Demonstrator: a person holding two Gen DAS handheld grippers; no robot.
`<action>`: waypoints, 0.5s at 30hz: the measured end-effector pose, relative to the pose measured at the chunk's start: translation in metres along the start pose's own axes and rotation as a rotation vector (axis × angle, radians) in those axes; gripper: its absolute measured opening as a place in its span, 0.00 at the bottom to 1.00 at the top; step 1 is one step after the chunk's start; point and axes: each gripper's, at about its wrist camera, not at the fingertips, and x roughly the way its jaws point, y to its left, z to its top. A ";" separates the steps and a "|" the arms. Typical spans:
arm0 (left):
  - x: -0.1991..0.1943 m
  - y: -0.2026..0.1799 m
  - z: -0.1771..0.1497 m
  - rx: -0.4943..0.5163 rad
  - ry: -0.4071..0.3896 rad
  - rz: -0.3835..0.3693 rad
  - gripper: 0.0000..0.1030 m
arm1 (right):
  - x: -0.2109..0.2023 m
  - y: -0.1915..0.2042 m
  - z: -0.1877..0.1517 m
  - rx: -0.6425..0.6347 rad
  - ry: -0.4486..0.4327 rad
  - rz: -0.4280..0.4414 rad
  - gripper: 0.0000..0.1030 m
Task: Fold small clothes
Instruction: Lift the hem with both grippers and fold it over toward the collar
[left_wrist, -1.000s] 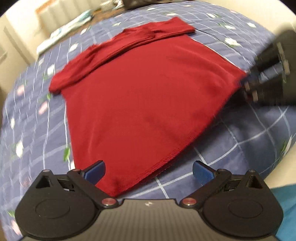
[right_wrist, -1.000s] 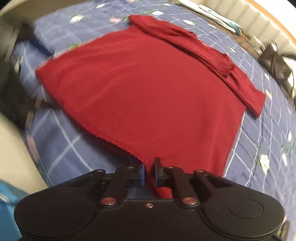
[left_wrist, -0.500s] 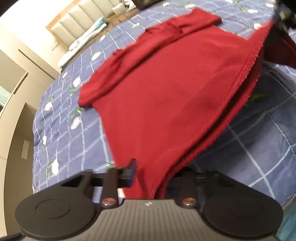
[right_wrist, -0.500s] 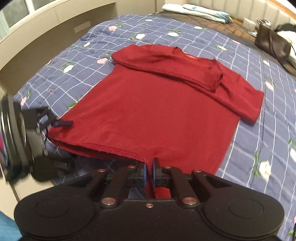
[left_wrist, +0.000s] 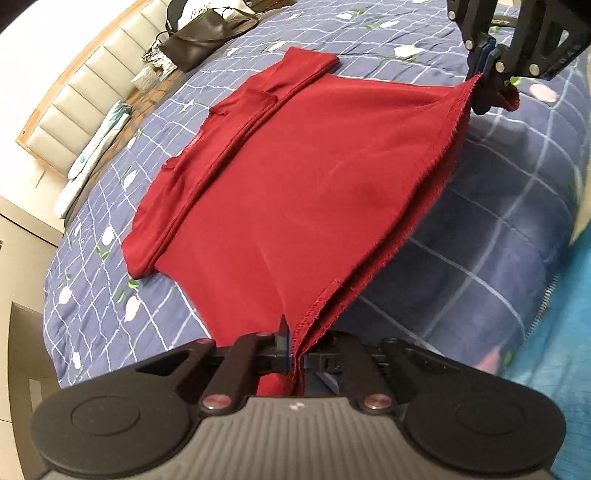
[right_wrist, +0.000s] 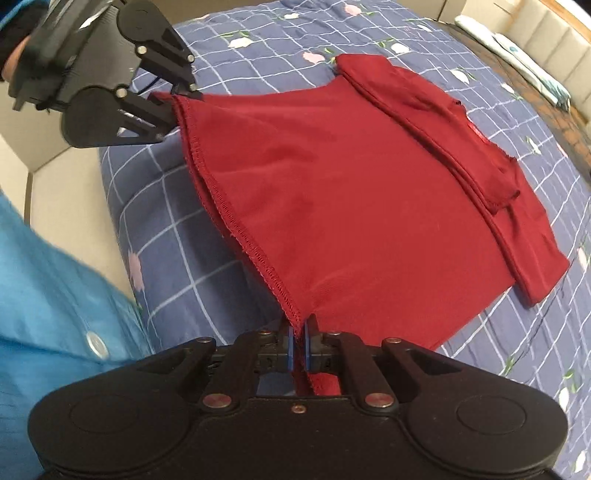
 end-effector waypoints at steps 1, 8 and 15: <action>-0.003 -0.001 -0.001 -0.010 -0.002 -0.013 0.03 | -0.003 0.002 -0.001 -0.009 0.007 -0.002 0.04; -0.034 -0.019 -0.027 -0.130 0.017 -0.131 0.03 | -0.018 0.037 -0.015 -0.033 0.065 0.011 0.04; -0.056 -0.019 -0.054 -0.343 0.044 -0.204 0.04 | -0.036 0.089 -0.030 0.050 0.102 0.033 0.04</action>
